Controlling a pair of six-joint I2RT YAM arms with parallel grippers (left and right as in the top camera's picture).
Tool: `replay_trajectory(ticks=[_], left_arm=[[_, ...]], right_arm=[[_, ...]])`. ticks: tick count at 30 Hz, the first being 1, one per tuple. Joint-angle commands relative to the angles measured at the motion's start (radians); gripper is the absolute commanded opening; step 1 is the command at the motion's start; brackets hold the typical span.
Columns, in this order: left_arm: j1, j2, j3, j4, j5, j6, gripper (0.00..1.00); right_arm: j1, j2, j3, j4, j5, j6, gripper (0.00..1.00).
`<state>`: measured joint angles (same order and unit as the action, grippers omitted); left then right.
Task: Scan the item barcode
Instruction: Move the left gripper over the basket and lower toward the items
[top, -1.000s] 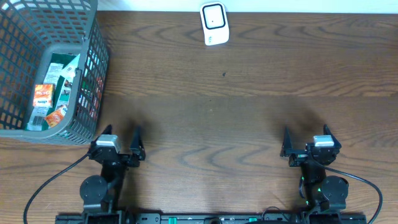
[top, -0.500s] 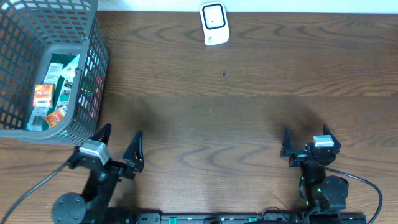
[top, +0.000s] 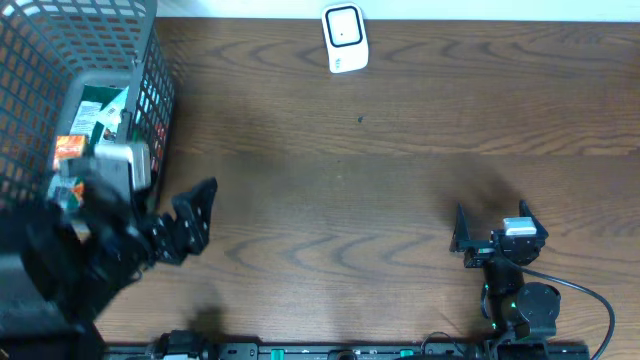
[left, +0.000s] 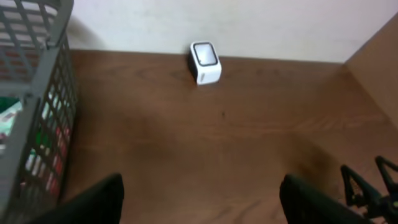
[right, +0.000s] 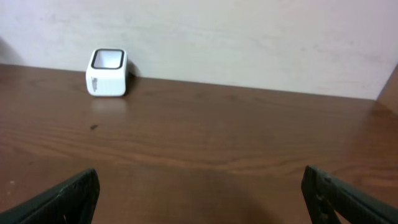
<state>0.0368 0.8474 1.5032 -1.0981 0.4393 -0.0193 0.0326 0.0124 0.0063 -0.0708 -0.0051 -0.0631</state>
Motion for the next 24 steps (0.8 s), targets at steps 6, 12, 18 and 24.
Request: replay_trajectory(ticks=[6,12,18,24], left_arm=[[0.003,0.300,0.422,-0.262,-0.194,0.112,0.81],[0.003,0.330,0.442,-0.208,-0.209,0.125,0.98],[0.003,0.335,0.442,-0.205,-0.230,0.112,0.98],[0.003,0.335,0.442,-0.210,-0.231,0.112,0.98]], right_arm=[[0.000,-0.004,-0.001,0.007,-0.113,0.215,0.99],[0.000,-0.002,0.055,-0.003,-0.191,0.220,0.99],[0.000,0.097,0.308,-0.097,-0.145,0.269,0.99],[0.000,0.381,0.682,-0.237,-0.184,0.291,0.99]])
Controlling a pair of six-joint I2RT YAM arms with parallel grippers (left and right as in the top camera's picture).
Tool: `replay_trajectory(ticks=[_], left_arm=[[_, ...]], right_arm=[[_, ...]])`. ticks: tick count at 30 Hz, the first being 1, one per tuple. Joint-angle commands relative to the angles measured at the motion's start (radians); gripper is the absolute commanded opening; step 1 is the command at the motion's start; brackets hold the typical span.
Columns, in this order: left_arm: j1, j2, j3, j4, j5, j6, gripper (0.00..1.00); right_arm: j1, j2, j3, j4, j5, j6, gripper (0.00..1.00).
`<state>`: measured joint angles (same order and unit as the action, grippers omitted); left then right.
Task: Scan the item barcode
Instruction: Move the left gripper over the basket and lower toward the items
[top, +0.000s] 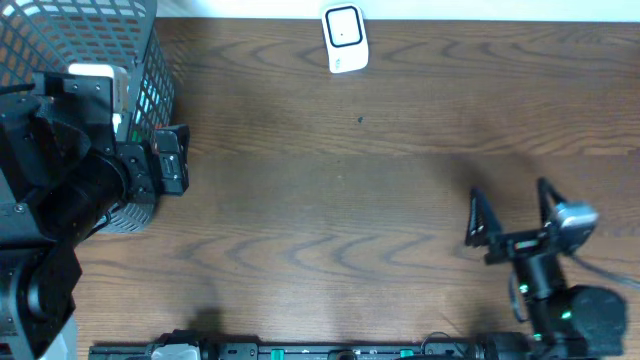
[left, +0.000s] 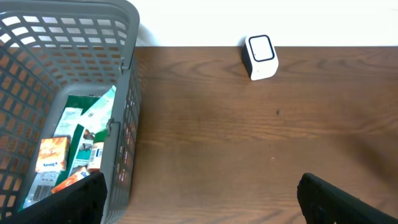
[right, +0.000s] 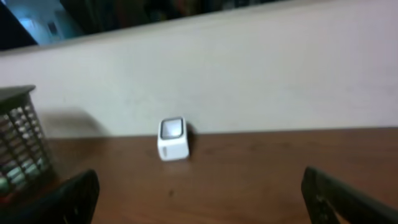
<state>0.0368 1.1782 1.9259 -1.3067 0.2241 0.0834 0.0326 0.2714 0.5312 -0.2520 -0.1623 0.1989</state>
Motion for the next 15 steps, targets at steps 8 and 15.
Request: replay_trajectory(ticks=[8,15], left_arm=[[0.003,0.012,0.019,0.011,-0.128,-0.119,0.98],[0.004,0.055,0.019,0.033,-0.304,-0.296,0.98]], right_arm=[[0.000,0.631,0.793,-0.639,-0.055,-0.032,0.99],[0.000,0.995,1.105,-0.917,-0.062,-0.069,0.99]])
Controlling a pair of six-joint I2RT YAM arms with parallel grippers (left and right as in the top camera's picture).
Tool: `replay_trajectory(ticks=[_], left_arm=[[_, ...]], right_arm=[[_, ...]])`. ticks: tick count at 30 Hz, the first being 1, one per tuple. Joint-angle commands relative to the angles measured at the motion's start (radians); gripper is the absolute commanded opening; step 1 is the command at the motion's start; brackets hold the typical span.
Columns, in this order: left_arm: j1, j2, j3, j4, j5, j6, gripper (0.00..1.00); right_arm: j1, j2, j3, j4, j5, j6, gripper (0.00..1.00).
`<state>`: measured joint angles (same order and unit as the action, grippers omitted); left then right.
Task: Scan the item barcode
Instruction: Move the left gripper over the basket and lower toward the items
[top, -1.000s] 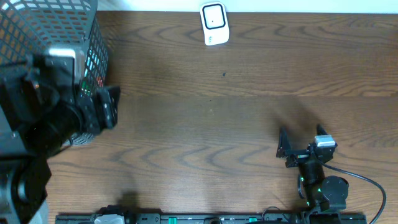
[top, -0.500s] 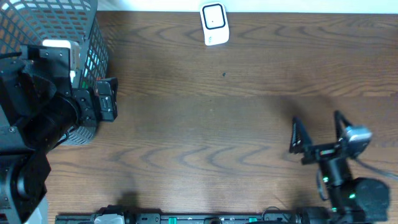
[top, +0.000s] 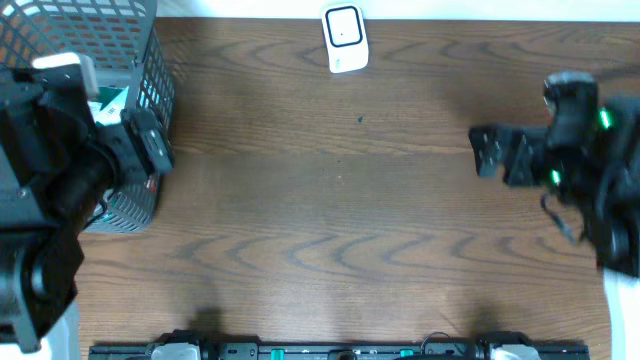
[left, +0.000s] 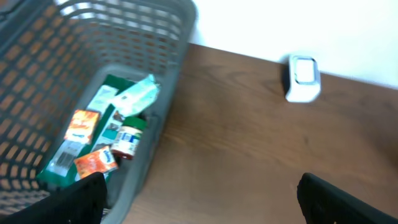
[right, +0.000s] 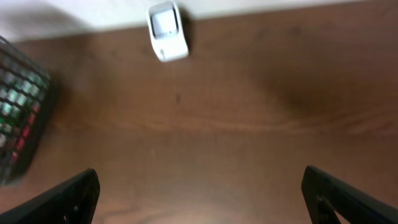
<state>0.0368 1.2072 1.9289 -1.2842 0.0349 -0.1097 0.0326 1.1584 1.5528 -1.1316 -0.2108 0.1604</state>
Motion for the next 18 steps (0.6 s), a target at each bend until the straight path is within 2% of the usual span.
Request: replay_trajectory(ticks=[1,5,9,14,18], left_arm=[[0.004,0.035,0.016,0.015,-0.123,-0.103,0.98],[0.016,0.080,0.027,0.032,-0.127,-0.102,0.98],[0.087,0.142,0.102,0.016,-0.109,-0.103,0.98],[0.224,0.213,0.185,0.003,0.018,-0.094,0.99],[0.325,0.270,0.187,0.000,0.112,-0.013,0.99]], right_arm=[[0.000,0.150,0.113,-0.053,-0.021,-0.031,0.99],[0.000,0.239,0.156,-0.060,-0.051,-0.031,0.99],[0.000,0.286,0.154,-0.065,-0.050,-0.031,0.99],[0.000,0.320,0.153,-0.075,-0.049,-0.031,0.99],[0.000,0.334,0.153,-0.076,-0.049,-0.031,0.99]])
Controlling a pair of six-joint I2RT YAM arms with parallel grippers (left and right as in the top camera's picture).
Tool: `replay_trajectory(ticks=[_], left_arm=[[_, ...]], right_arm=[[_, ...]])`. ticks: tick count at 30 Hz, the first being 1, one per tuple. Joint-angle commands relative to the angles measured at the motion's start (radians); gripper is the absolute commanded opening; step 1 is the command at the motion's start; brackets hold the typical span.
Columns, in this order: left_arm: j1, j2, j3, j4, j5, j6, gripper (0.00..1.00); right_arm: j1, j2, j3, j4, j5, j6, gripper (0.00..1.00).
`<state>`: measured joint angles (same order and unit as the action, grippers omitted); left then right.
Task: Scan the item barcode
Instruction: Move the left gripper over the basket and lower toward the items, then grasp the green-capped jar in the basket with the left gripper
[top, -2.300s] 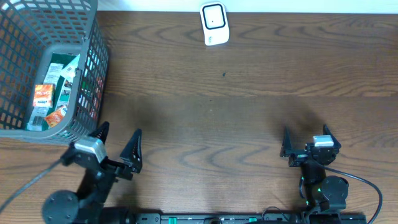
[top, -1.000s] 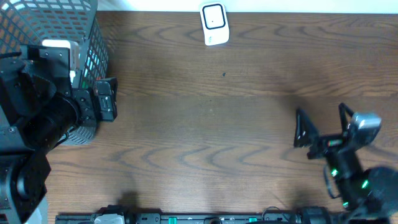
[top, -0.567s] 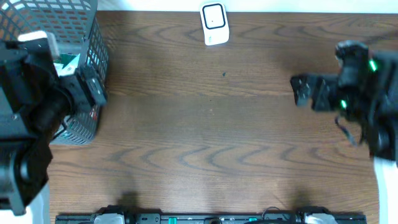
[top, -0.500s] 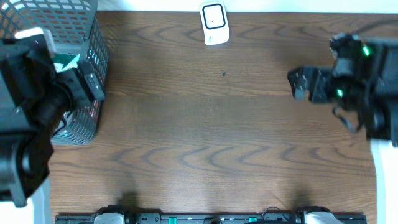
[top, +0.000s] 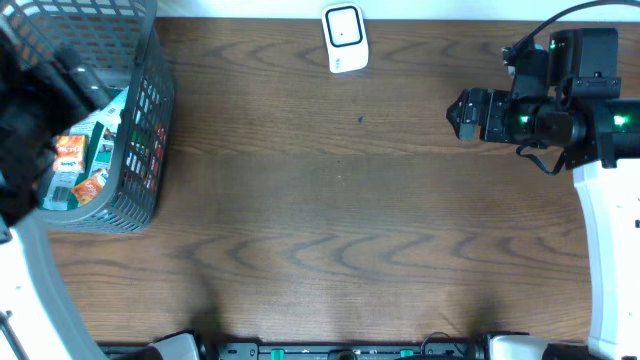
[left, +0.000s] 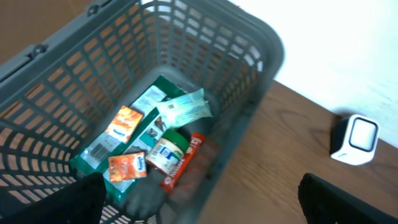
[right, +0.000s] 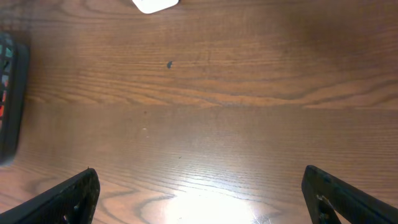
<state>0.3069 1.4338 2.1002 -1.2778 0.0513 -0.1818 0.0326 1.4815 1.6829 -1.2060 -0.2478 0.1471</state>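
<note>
A grey mesh basket (left: 249, 43) holds the items: a green packet (left: 158, 121), orange packets (left: 124, 121), a small jar (left: 166, 152) and a red bar (left: 183, 165). My left gripper (left: 200, 202) hangs open above the basket's near side, holding nothing. The white barcode scanner (top: 342, 38) stands at the table's back edge, and the left wrist view shows the scanner (left: 354, 138) at right. My right gripper (right: 200, 199) is open over bare table at the right, its arm (top: 535, 105) raised.
The basket (top: 110, 110) takes up the table's left back corner. In the right wrist view the basket's edge (right: 9, 93) shows at far left and the scanner's base (right: 155, 5) at the top. Brown wood table (top: 340, 220) stretches between the arms.
My left gripper has moved from beside the basket to over it, and its camera now looks down at the items. The right arm has shifted a little toward the back and now looks straight down.
Both arms sat low near the table's front edge with open grippers. Then the left arm stood next to the basket and the right had lifted. Later both were high, the right at the far right. Now the left gripper is above the basket, both still open.
</note>
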Motion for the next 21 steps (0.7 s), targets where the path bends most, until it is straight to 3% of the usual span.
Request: replay_trajectory(ticks=[1,7,21], left_arm=[[0.075,0.061,0.016,-0.008,0.108,0.066,0.99],[0.196,0.156,0.016,-0.039,0.255,0.111,1.00],[0.253,0.360,-0.013,-0.110,0.251,0.284,0.98]], right_arm=[[0.000,0.011,0.023,-0.002,-0.012,-0.018,0.99],[0.000,0.011,0.023,-0.002,-0.012,-0.018,0.99],[0.000,0.011,0.023,-0.002,-0.012,-0.017,0.99]])
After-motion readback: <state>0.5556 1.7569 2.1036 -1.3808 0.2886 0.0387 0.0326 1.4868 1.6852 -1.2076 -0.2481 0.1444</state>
